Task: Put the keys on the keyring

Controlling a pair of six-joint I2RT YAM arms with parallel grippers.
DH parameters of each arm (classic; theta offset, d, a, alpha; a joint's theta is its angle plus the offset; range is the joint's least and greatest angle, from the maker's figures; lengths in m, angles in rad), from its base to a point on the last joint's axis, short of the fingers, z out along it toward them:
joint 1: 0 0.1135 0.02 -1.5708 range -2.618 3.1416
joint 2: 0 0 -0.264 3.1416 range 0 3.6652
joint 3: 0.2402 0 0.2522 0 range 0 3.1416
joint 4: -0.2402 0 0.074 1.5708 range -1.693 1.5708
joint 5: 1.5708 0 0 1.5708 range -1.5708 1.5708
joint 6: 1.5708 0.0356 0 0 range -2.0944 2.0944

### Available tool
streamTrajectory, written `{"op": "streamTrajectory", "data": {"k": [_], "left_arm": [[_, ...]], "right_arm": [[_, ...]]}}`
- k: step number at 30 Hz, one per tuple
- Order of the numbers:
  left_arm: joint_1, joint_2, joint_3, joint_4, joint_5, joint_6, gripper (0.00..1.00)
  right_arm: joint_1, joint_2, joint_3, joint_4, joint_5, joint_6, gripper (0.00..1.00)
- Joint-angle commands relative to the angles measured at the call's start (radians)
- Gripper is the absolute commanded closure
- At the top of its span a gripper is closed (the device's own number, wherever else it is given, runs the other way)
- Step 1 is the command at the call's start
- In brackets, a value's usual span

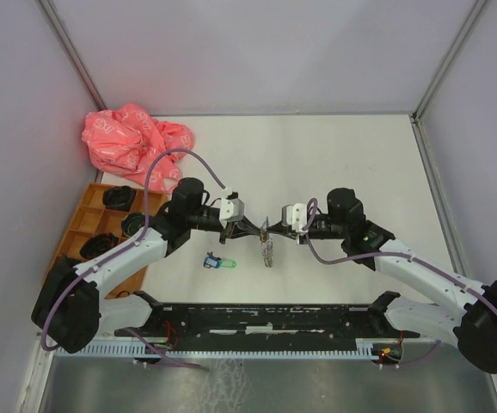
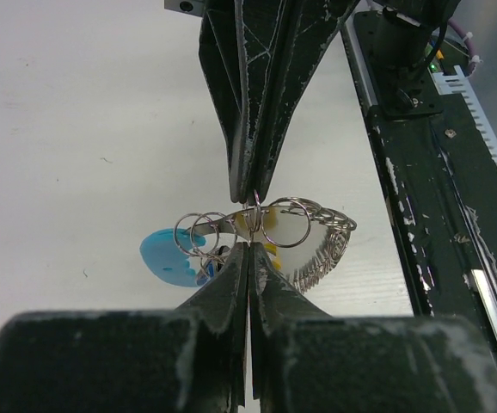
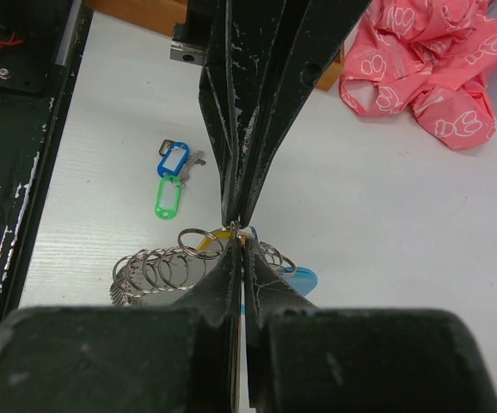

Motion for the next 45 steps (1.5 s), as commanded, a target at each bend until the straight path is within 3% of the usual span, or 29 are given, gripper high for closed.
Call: {"op": "streamTrajectory", "data": {"k": [1, 5, 10, 13, 18, 26, 40, 45], "left_arm": [[0.004, 0.024, 0.034, 0.021, 0.034, -0.015, 0.97], [0.004, 0.04, 0.039, 0.049, 0.056, -0.038, 0.97], [0.003, 0.037, 0.036, 0.088, 0.064, -0.071, 0.96], [0.003, 0.028, 0.022, 0.128, 0.058, -0.095, 0.76], [0.004, -0.02, -0.014, 0.16, 0.002, -0.095, 0.67], [0.003, -0.135, -0.115, 0.296, -0.077, -0.109, 0.63], [0.004, -0.077, -0.095, 0.34, -0.075, -0.16, 0.63], [0.002, -0.053, -0.084, 0.341, -0.067, -0.165, 0.67]], "right_arm": [[-0.003, -0.025, -0.013, 0.267, -0.064, 0.095, 0.99], [-0.003, -0.009, -0.037, 0.372, -0.069, 0.152, 0.99], [-0.003, 0.007, -0.038, 0.377, -0.06, 0.16, 0.99], [-0.003, 0.006, -0.052, 0.404, -0.038, 0.171, 0.99], [-0.003, -0.003, -0.061, 0.4, -0.002, 0.168, 0.99], [-0.003, -0.006, -0.063, 0.37, 0.027, 0.158, 0.99], [-0.003, 0.004, -0.055, 0.378, 0.025, 0.17, 0.99], [-0.003, 0.005, -0.053, 0.38, 0.021, 0.174, 0.99]]}}
